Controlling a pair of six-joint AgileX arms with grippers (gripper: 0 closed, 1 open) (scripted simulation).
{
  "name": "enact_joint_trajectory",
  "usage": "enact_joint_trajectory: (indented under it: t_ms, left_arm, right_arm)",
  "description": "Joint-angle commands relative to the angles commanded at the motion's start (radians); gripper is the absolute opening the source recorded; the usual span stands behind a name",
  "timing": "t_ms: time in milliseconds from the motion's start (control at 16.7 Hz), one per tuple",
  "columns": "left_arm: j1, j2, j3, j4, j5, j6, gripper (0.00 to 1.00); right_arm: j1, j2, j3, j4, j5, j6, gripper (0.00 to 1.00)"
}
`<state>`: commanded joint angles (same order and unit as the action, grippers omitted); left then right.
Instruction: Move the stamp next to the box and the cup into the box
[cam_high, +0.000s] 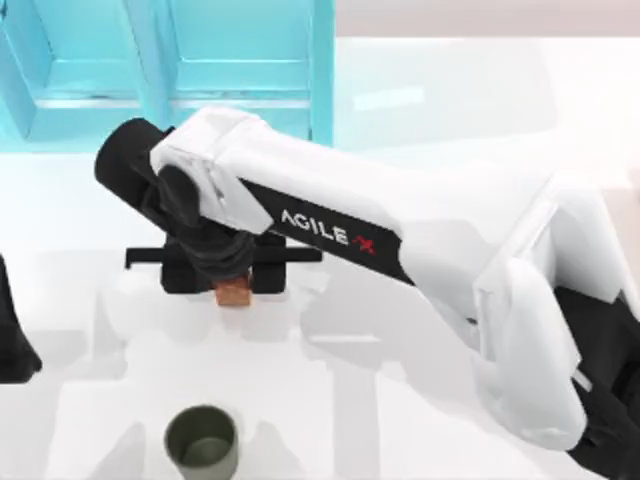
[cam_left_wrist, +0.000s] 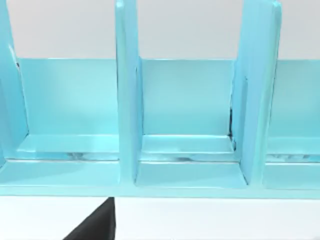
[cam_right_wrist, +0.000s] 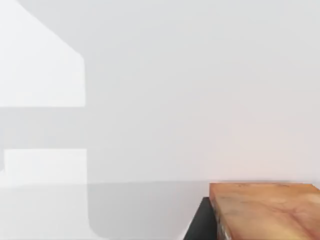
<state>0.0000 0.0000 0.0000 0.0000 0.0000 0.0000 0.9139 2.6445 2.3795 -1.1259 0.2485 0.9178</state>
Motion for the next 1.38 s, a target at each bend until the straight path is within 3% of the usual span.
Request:
enact_joint_trajectory:
  t_ms: [1380]
  left_arm:
    - [0.0, 0.0, 0.0, 0.0, 0.0, 0.0, 1.0]
  right_arm:
    - [-0.119, -0.442, -0.418, 0.005, -0.029, -0.126, 0.0]
